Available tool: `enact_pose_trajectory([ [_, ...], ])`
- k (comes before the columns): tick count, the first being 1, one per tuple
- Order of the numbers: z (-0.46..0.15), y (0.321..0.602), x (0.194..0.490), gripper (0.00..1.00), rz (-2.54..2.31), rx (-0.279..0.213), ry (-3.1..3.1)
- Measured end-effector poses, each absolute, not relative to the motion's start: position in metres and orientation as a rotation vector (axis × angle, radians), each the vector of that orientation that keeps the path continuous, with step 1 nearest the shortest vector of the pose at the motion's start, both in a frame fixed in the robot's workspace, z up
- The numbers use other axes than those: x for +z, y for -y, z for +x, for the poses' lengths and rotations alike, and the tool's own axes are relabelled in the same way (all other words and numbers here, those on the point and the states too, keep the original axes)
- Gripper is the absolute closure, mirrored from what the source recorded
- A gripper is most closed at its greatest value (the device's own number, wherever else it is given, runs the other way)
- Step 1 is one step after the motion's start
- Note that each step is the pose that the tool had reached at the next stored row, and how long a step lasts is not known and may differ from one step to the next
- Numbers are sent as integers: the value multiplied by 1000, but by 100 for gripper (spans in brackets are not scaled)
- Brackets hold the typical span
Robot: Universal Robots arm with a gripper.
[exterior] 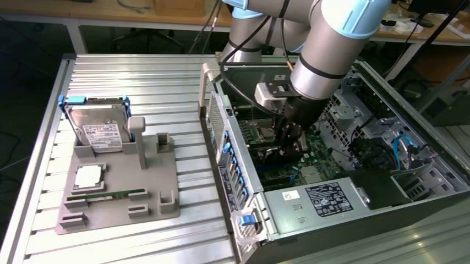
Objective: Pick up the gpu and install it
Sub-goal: 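Insert the gpu into the slot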
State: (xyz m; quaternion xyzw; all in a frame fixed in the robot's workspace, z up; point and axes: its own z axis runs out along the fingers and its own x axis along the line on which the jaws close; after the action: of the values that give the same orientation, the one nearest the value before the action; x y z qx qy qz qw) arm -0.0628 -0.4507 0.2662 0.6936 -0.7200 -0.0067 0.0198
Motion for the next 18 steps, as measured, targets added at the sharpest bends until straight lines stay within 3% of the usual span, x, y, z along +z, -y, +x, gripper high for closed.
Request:
enact_pose_trajectory([
  [18,-57,452,263,73,2144,-27,2235],
])
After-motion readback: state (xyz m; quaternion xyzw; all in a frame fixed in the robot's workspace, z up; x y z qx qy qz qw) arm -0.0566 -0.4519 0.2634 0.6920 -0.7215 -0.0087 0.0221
